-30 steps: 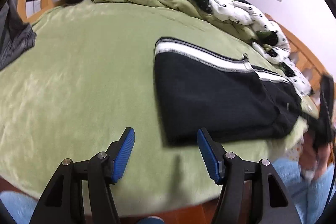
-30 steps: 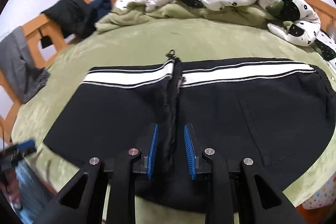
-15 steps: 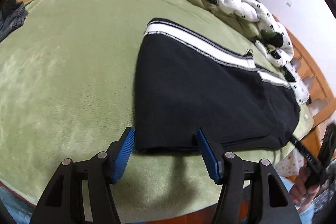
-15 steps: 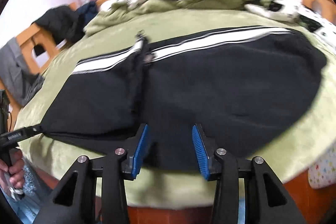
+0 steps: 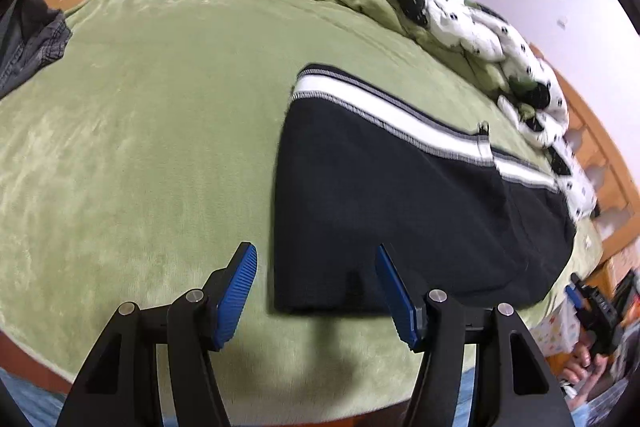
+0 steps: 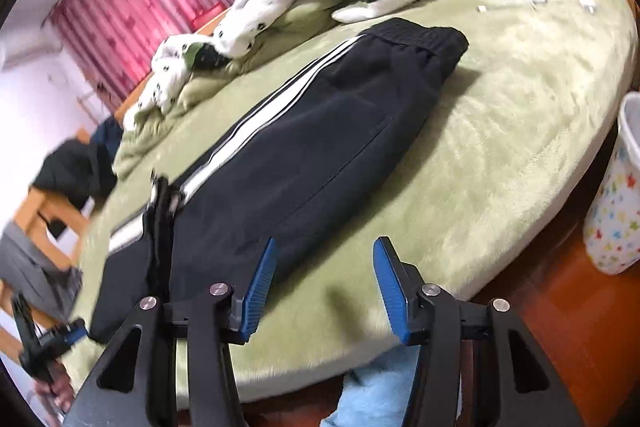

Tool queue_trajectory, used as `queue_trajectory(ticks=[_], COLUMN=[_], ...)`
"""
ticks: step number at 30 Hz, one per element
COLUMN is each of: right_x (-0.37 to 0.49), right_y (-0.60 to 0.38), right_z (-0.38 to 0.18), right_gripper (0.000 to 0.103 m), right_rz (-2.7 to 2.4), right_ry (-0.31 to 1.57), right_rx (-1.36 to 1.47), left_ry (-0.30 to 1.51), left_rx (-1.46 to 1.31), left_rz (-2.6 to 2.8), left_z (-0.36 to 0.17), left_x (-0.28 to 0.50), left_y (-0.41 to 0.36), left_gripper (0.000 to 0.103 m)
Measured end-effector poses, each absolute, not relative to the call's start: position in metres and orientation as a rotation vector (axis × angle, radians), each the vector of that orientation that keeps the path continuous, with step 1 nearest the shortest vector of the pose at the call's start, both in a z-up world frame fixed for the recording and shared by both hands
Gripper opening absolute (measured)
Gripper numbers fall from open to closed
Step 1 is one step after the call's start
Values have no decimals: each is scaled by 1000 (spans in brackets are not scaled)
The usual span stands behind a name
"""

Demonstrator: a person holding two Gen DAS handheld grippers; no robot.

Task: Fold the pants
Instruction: 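Release the drawstring and open the right tool above the pants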

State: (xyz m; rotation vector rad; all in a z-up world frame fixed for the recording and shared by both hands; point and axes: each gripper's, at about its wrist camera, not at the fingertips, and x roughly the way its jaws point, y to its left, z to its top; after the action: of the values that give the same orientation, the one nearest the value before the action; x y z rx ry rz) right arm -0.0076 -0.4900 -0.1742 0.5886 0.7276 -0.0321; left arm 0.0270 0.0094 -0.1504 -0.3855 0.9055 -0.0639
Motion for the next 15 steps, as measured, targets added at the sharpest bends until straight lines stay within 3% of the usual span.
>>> queue_trajectory(ticks=[15], right_x=[103], right_y=[-543], right_z=[-202], right_gripper=[52], right_rz=[-83], right_ry=[733], right_rx=[730], left_ry=[984], left_rx=[-455], left_rz=[-251], left_z=[-196], left_x=[137], left_y=[30], left_gripper=[60])
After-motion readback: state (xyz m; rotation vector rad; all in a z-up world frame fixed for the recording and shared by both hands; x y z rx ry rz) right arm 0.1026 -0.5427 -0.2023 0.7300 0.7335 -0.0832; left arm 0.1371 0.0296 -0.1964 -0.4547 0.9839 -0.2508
